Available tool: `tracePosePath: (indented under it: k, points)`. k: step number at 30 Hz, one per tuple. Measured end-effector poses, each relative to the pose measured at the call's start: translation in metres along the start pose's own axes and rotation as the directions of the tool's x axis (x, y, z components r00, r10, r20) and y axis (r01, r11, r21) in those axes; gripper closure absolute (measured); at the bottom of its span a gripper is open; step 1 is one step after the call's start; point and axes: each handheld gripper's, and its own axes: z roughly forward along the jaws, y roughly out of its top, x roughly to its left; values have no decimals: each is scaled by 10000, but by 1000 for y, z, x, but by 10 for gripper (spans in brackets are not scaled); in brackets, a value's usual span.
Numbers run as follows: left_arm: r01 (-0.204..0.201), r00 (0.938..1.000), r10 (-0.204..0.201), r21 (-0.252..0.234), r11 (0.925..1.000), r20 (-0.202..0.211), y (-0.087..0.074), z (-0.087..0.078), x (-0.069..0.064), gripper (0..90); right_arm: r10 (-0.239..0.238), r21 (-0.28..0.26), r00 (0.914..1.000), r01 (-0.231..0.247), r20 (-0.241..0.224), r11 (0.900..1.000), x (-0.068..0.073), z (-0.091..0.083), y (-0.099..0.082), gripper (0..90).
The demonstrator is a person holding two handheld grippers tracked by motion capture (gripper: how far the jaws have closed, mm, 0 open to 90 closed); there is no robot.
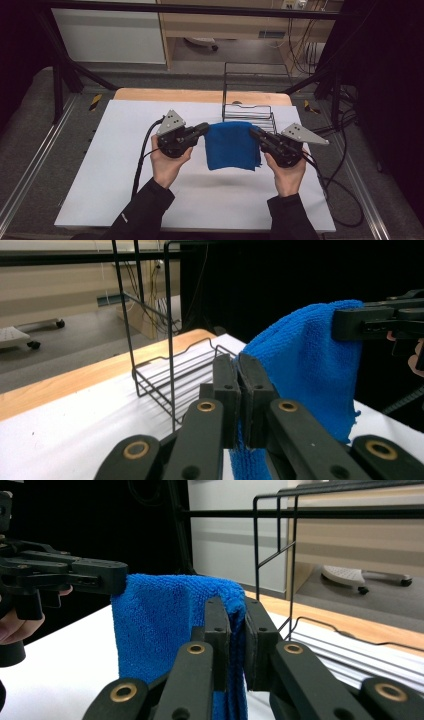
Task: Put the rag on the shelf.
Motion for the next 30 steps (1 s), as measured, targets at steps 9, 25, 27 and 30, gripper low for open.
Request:
tracePosePath:
  k: [9, 25, 27, 30]
  points:
    - [-116, 9999, 118, -247, 9996, 56, 14, 9, -2, 872, -120, -276, 9995, 128, 289, 9995, -7, -4, 13, 836]
    - [-211, 9998, 214, -794, 9966, 33, 42, 27, -7, 872, -243, -900, 9966, 313, 786, 9955, -22, -11, 34, 836]
    - [-182, 9998, 188, -850, 9962, 61, 45, 29, -7, 872, -281, -978, 9957, 368, 882, 9945, -25, -11, 38, 836]
    - [-210, 9998, 215, -921, 9955, 44, 49, 32, -6, 872, -336, -1009, 9949, 432, 949, 9940, -26, -12, 41, 836]
